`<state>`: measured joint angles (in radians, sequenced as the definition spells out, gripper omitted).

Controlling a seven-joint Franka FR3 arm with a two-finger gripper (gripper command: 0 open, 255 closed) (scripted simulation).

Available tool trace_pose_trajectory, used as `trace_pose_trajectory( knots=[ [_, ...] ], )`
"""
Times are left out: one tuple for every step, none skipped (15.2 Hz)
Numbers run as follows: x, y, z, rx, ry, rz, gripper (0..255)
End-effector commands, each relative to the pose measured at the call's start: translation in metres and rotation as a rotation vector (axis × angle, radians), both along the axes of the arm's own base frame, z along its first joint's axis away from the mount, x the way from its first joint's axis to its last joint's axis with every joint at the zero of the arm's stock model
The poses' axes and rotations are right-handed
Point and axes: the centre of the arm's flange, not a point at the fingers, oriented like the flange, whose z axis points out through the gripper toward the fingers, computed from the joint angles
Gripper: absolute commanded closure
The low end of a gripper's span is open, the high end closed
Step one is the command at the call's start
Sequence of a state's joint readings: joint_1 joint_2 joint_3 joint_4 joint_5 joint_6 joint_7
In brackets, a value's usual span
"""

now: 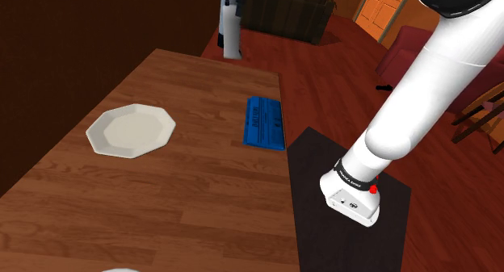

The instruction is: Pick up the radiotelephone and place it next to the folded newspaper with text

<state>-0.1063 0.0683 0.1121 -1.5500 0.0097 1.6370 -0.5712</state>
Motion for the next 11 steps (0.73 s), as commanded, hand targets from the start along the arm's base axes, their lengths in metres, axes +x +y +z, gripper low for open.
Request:
trace_pose_trajectory(
  knots=[
    [0.000, 0.000, -0.011, 0.000, -0.001, 0.000, 255],
    [0.000, 0.000, -0.016, 0.000, -0.001, 0.000, 255],
    [0.000, 0.000, -0.022, 0.000, -0.001, 0.000, 255],
    [0.000, 0.000, -0.027, 0.000, -0.001, 0.000, 255],
    [0.000, 0.000, -0.032, 0.000, -0.001, 0.000, 255],
    [0.000, 0.000, -0.037, 0.000, -0.001, 0.000, 255],
    [0.000, 0.000, -0.043, 0.000, -0.001, 0.000, 255],
    [0.000, 0.000, -0.048, 0.000, -0.001, 0.000, 255],
    [0.000, 0.000, -0.053, 0.000, -0.001, 0.000, 255],
    [0.000, 0.000, -0.059, 0.000, -0.001, 0.000, 255],
    [0.000, 0.000, -0.064, 0.000, -0.001, 0.000, 255]
  ],
)
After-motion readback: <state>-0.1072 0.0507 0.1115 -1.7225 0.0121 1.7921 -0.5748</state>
